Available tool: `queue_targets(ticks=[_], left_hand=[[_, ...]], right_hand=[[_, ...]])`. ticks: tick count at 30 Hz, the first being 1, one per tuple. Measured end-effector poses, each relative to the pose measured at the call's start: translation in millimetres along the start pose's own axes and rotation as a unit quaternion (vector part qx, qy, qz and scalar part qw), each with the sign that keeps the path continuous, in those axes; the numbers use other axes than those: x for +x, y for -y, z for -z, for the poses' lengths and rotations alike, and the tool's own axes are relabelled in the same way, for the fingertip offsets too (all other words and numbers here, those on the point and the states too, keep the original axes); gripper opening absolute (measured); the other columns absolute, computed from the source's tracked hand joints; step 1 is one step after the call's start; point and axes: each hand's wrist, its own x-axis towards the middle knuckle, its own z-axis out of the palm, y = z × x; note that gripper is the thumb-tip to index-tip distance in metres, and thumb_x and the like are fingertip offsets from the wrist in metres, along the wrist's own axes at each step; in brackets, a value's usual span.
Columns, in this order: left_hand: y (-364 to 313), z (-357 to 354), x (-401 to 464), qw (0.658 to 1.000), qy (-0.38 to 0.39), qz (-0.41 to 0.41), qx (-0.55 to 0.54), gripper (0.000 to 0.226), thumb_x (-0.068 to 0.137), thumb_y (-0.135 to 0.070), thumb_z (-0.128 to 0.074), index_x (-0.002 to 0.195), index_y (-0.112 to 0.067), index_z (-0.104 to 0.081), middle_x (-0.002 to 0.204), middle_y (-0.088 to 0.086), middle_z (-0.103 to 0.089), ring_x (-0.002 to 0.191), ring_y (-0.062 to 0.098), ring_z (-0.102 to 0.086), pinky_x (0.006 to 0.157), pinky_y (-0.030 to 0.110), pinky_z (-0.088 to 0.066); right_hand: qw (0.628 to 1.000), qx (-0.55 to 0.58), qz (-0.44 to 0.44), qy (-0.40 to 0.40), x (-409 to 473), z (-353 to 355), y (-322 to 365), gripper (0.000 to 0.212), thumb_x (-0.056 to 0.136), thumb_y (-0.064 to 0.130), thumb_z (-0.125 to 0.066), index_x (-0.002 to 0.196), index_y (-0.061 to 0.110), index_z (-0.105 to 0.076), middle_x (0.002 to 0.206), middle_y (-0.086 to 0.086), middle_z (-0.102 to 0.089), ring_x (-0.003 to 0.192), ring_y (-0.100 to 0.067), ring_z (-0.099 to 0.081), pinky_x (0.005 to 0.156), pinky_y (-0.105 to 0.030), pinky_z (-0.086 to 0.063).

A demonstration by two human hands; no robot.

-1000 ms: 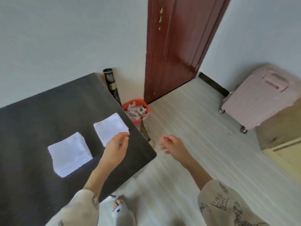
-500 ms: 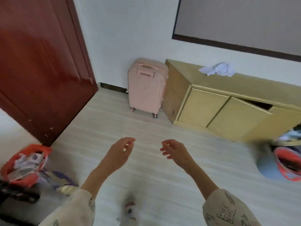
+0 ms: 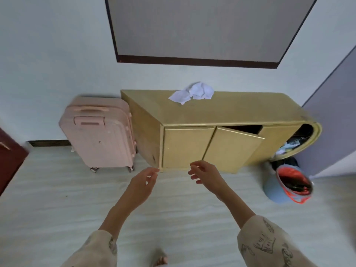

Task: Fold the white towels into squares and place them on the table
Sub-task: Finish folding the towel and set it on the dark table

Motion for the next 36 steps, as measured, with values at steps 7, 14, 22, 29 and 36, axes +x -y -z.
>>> queue_targets(ticks=[7, 14, 22, 29, 36], left_hand=[[-32.4, -31.0, 145.9, 0.997, 0.079, -0.003, 0.017, 0.028, 0.098, -0.023, -0.042, 0.121, -0.016, -0.055, 0.112, -0.006, -0.057, 0.094, 0.008, -0.053, 0.08, 0.014, -0.036], [-51.2, -77.2, 295.2, 0.997, 0.073, 0.025, 0.016, 0.027, 0.097, -0.019, -0.044, 0.12, -0.013, -0.057, 0.113, -0.001, -0.06, 0.094, 0.011, -0.056, 0.081, 0.018, -0.041], [-76.9, -118.4, 416.9, 0.994, 0.049, 0.092, -0.004, 0.017, 0.095, -0.017, -0.048, 0.108, -0.018, -0.059, 0.098, -0.007, -0.06, 0.082, 0.005, -0.056, 0.069, 0.004, -0.04], [-49.1, -137.1, 504.4, 0.984, 0.074, 0.162, 0.023, 0.027, 0.095, -0.011, -0.045, 0.12, -0.009, -0.055, 0.116, 0.004, -0.058, 0.095, 0.012, -0.053, 0.081, 0.013, -0.038], [-15.8, -143.4, 619.1, 0.967, 0.14, 0.092, 0.192, 0.048, 0.086, 0.002, -0.041, 0.13, -0.016, -0.046, 0.132, 0.005, -0.044, 0.116, 0.023, -0.045, 0.095, 0.032, -0.041]], right_hand=[[0.999, 0.02, -0.04, -0.026, 124.8, 69.2, 4.1, 0.02, 0.096, 0.019, -0.049, 0.11, 0.01, -0.058, 0.092, -0.004, -0.067, 0.083, -0.017, -0.063, 0.074, -0.03, -0.051], [0.998, 0.014, -0.054, -0.014, 280.8, 147.3, 1.7, 0.018, 0.095, 0.018, -0.048, 0.107, 0.011, -0.059, 0.093, -0.005, -0.066, 0.08, -0.017, -0.061, 0.07, -0.029, -0.048], [0.995, 0.006, -0.093, 0.022, 421.6, 212.4, 3.3, 0.015, 0.095, 0.016, -0.047, 0.102, 0.01, -0.059, 0.091, -0.007, -0.066, 0.077, -0.018, -0.06, 0.061, -0.024, -0.045], [0.988, -0.081, -0.121, 0.053, 523.2, 214.5, -17.4, 0.027, 0.094, 0.02, -0.048, 0.115, 0.009, -0.06, 0.107, -0.008, -0.064, 0.099, -0.021, -0.059, 0.093, -0.036, -0.044], [0.921, -0.363, -0.055, 0.129, 603.2, 194.1, -41.1, 0.055, 0.096, 0.031, -0.046, 0.146, 0.017, -0.026, 0.154, -0.008, -0.023, 0.141, -0.025, -0.021, 0.113, -0.036, -0.023]])
